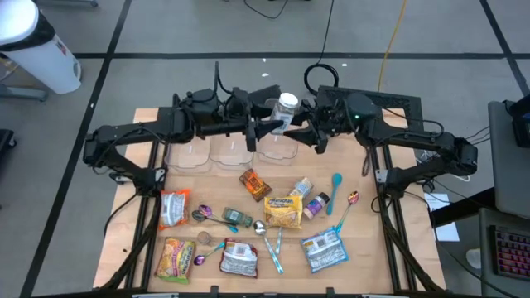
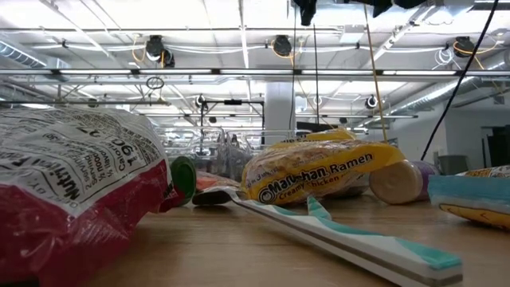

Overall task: Pick & Place Food Item
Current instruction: Put the white spice bottle into the left transparent bin

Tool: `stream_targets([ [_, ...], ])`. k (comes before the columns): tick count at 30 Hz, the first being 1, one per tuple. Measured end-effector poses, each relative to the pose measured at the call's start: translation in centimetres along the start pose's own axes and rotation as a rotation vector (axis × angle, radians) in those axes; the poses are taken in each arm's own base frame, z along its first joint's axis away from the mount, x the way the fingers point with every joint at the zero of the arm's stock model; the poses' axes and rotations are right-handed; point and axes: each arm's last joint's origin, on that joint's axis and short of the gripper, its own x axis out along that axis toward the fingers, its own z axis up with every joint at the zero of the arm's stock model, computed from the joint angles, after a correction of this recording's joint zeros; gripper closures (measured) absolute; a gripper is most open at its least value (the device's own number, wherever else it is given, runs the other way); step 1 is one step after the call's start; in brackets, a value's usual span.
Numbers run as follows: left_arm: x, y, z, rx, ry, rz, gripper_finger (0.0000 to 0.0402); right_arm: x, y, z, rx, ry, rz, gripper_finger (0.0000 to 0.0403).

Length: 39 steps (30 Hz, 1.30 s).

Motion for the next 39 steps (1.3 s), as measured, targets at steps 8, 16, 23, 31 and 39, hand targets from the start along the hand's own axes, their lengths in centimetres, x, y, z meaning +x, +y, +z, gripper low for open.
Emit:
stream_targets([
  [8, 0.2, 0.1, -0.2, 0.004, -0.001, -0.002, 0.0198, 0.8, -0.6, -0.3, 0.006, -0.039, 0.018, 0.0128],
  [16, 1.6, 0.4, -1.4, -0.009, 0.028, -0.011, 0.0198, 0.8, -0.5, -0.1, -0.035, -0.064, 0.035, 0.0144],
  [23, 2.5, 0.8, -1.8, -0.007, 0.008, -0.015, 0.0198, 0.8, -0.5, -0.3, -0.04, -0.031, 0.054, 0.0185],
  [31, 2.5, 1.4, -1.6, 0.001, -0.001, -0.011, 0.0198, 0.8, -0.5, -0.4, -0.06, -0.023, 0.056, 0.0212],
  [39, 2.5, 1.5, -1.6, -0.003, -0.001, 0.007, 0.0113, 0.8, -0.8, -0.8, -0.074, 0.015, 0.045, 0.0212],
])
